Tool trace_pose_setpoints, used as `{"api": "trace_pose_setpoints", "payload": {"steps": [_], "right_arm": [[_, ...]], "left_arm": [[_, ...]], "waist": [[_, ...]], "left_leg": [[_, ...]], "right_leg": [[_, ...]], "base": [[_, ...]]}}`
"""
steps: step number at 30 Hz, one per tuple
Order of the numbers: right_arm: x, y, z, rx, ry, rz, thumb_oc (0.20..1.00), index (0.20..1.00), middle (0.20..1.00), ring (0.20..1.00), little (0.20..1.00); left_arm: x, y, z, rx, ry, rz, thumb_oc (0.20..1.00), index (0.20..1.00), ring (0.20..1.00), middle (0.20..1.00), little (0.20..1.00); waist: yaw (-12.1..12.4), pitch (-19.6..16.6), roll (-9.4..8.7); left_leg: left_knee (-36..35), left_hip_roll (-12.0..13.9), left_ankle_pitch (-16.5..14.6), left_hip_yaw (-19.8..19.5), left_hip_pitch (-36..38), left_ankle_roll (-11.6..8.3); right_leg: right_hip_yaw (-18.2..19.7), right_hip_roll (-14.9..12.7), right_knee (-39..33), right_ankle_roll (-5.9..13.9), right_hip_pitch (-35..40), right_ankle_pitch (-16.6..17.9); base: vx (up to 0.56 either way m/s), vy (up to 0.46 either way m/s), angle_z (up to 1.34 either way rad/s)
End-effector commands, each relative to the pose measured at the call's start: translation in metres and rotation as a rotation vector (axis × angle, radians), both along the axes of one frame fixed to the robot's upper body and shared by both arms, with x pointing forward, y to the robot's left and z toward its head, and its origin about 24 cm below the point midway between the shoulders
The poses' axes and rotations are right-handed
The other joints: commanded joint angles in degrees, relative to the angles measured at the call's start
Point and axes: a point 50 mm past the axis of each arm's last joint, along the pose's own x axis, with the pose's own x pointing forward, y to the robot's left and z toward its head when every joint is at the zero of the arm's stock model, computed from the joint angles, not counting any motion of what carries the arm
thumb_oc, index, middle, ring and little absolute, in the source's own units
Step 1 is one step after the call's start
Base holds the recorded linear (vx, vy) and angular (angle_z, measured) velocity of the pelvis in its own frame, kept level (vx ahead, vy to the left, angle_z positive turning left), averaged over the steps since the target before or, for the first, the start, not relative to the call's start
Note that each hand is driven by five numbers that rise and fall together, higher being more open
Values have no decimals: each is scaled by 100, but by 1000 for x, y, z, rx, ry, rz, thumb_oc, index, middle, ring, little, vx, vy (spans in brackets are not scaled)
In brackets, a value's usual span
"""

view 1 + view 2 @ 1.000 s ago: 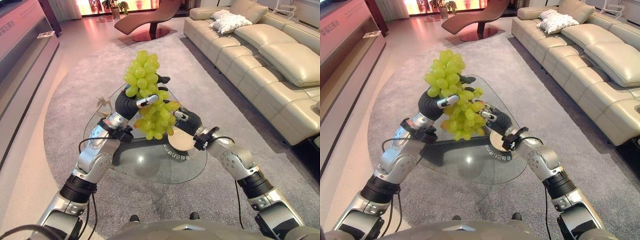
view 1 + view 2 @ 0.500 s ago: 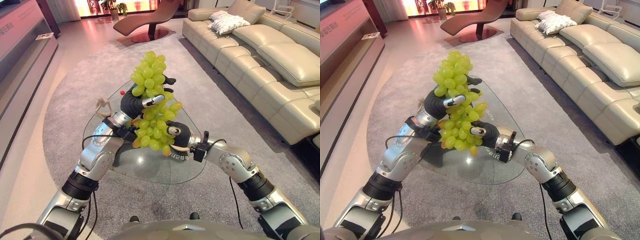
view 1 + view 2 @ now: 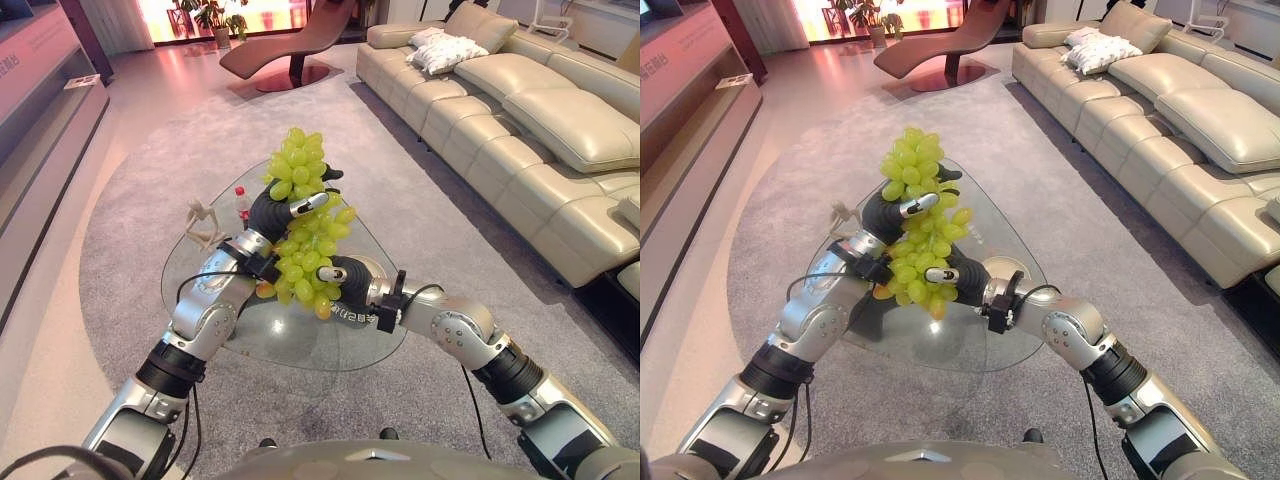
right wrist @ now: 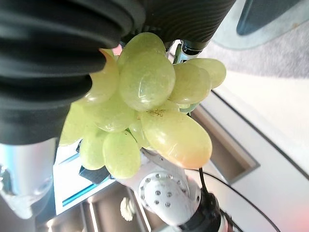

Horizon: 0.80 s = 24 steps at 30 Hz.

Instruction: Pick up fruits into the plate

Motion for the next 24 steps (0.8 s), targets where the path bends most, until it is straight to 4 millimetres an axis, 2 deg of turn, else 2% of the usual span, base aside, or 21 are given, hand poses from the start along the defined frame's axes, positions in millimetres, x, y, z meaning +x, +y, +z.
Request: {"api": "trace_pose_setpoints", "payload": {"steps": [1,6,13,14,15,16,24], "right_arm": [[-13,60,74,352,-108,195,1000,1000,1000,1000,1000],[-7,58,71,369,-31,62,1000,1000,1000,1000,1000],[9,51,68,393,45,-169,1000,1000,1000,1000,1000],[10,50,67,392,51,-189,492,492,492,492,492],[11,50,67,393,53,-198,492,492,492,492,492],[12,49,68,398,61,-217,200,200,200,200,200],[18,46,71,416,76,-326,200,200,200,200,200]], "left_arm": [[9,-32,16,93,-127,17,200,200,200,200,200],[9,-28,13,216,-193,192,200,200,200,200,200],[8,-29,16,268,-223,328,200,200,200,200,200],[8,-30,17,271,-223,335,200,200,200,200,200],[8,-30,17,272,-224,338,200,200,200,200,200],[7,-31,19,277,-233,338,200,200,200,200,200],[4,-38,31,270,-239,349,200,200,200,200,200]], "waist": [[9,82,-155],[29,128,-165],[26,179,-165],[23,185,-163],[22,187,-162],[20,193,-163],[30,240,-133]], "left_leg": [[177,-33,-831,-267,47,67],[210,-21,-832,-278,-2,68],[215,-2,-829,-290,-22,58],[214,0,-830,-290,-23,57],[214,1,-830,-290,-23,57],[214,0,-829,-289,-28,56],[240,-12,-830,-308,-51,69]], "right_leg": [[-97,-116,238,64,391,-811],[-113,-98,243,61,359,-810],[-144,-73,259,56,342,-820],[-148,-73,260,58,340,-821],[-149,-73,261,59,340,-821],[-152,-73,254,65,341,-817],[-181,-66,280,60,331,-827]], "base": [[0,0,0],[-20,-8,0],[0,0,0],[0,0,0],[0,0,0],[0,0,0],[0,0,0]]}}
